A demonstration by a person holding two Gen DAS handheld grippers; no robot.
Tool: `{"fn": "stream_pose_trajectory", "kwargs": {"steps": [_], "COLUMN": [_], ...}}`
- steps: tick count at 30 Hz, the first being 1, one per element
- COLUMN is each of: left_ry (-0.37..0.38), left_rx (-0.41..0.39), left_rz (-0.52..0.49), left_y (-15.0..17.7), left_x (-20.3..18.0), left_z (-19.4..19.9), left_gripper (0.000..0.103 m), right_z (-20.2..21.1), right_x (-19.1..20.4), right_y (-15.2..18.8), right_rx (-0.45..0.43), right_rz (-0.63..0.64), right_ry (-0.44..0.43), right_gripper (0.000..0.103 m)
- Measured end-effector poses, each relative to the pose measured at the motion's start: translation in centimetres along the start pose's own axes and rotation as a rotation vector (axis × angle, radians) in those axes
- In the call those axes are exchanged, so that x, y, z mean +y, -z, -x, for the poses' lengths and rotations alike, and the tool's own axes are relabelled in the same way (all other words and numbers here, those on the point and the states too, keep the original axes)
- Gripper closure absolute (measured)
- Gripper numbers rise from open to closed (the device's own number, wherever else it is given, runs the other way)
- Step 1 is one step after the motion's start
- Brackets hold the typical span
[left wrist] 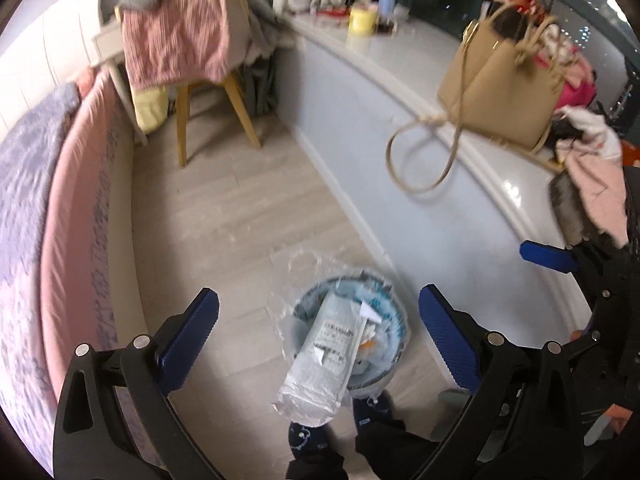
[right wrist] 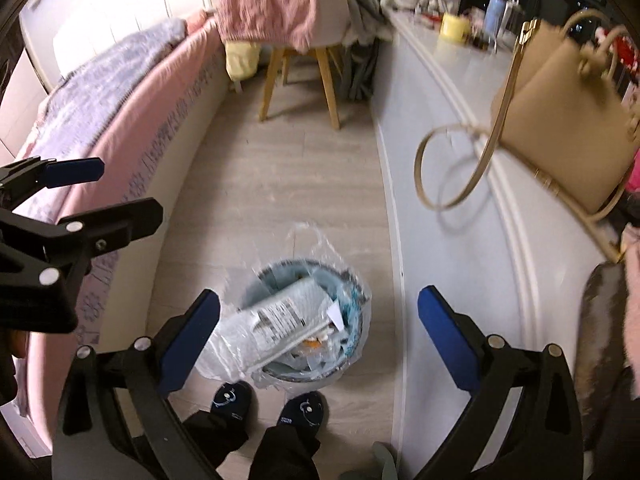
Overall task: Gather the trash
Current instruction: 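Lift both open tools up and away from the trash bin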
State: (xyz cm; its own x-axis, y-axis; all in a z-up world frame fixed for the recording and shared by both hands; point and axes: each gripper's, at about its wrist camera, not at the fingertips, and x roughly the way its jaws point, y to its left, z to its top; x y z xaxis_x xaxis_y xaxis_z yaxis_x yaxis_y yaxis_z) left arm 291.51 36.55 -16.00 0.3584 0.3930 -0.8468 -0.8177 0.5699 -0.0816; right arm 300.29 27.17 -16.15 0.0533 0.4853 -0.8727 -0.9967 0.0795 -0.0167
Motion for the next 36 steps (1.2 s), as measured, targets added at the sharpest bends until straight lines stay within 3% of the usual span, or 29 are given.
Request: {"fn": "stream_pose_trajectory", "kwargs": {"steps": [6, 13, 20, 24, 29, 36], "left_ry": [0.012, -0.050, -0.148, -0.159, -0.250, -0.313], "left_rx": [-0.112, -0.196, -0.240, -0.253, -0.256, -0.241], "left_rz": [0.031, 0.031, 0.008, 0.073, 0.083, 0.210], "left_y": [-2.8, -3.8, -4.0, -3.8, -3.1, -0.8], "left_x": [-0.2, -0.8, -1.0, -0.4, -1.3, -0.8], "left_z": [6.9, 11.7, 14.7, 16.5, 17.8, 19.0], "left_gripper": [0.006, 0.006, 0.006, 0.006, 0.006, 0.006], "right_z": [5.1, 8.4, 11.0, 12.6, 13.5, 13.5], "right_x": [0.4, 1.1, 1.7, 1.7, 2.1, 4.4], "right_y": [-2.2, -4.0, -5.1, -5.3, -5.9, -6.3], "right_rx": [-0.070, -0.112, -0.180, -0.225, -0.252, -0.230], "right_rz": [0.026, 0.045, 0.078, 0.095, 0.131, 0.242], "right_ry": [-0.011, -0.011, -0.027, -0.062, -0.097, -0.164], "right_gripper": [0.006, 0.006, 0.006, 0.006, 0.006, 0.006]}}
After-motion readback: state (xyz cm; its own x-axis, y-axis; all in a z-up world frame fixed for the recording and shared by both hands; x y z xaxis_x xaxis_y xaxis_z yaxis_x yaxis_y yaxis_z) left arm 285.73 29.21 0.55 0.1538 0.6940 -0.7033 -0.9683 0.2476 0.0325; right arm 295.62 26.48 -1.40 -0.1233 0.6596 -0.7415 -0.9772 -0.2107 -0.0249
